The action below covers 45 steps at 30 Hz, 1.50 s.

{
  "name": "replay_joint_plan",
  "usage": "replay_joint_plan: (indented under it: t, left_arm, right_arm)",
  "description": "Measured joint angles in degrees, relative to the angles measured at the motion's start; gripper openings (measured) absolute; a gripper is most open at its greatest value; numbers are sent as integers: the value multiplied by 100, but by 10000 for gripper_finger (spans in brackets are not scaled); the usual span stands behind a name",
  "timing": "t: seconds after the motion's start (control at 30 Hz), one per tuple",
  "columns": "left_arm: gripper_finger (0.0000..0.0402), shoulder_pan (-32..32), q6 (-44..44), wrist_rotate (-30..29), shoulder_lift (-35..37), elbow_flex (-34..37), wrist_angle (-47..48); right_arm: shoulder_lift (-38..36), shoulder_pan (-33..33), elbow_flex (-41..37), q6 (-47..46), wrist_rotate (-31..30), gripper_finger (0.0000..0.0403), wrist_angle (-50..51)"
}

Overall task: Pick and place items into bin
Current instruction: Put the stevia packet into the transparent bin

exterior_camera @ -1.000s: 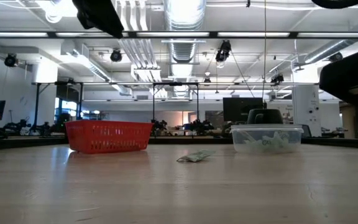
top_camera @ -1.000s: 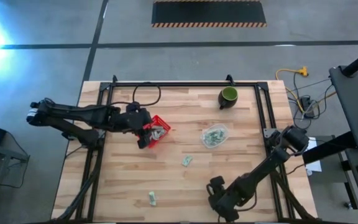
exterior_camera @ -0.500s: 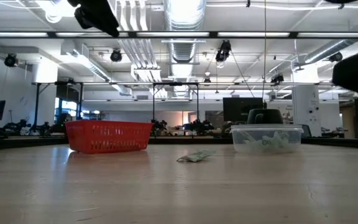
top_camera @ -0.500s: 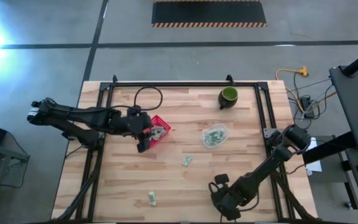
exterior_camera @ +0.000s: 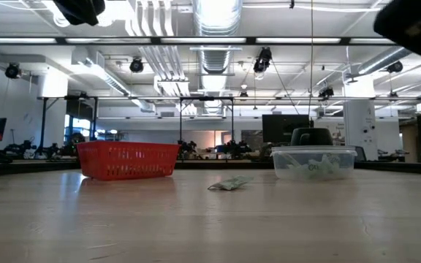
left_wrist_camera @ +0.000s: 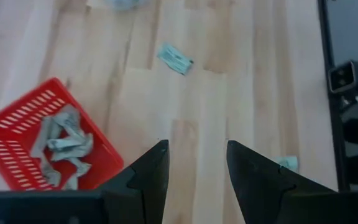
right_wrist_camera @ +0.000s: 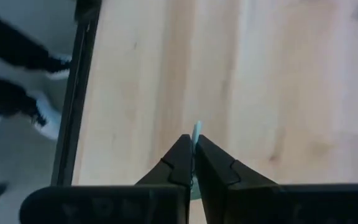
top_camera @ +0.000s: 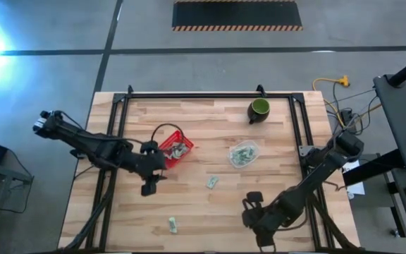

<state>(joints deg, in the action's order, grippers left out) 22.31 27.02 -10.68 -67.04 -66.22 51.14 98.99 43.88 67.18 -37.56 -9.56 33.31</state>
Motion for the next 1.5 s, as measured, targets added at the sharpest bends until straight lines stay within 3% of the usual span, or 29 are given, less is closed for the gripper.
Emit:
replay_joint_plan:
  t: [0.37, 0.5, 1.0, 1.33, 1.5]
  left_arm:
    - [144, 450, 134, -21, -487, 13, 45]
    - [144, 450, 132, -18, -786, 13, 39]
    - [144, 624, 538, -35, -1273, -18, -126]
    - [144, 701, 766, -337, -1275, -13, -301]
    - [144, 701, 864, -356, -1275, -13, -313]
  right_arm:
    - [-770, -375, -68, 2, -1814, 9, 962]
    - [-921, -750, -187, 25, -2148, 9, 1472]
    - [-1352, -2491, -1272, 808, -2116, 9, 1517]
    - [-1499, -3458, -1399, 1586, -1437, 9, 1355]
    - [-1518, -3687, -1399, 1822, -1223, 31, 1124]
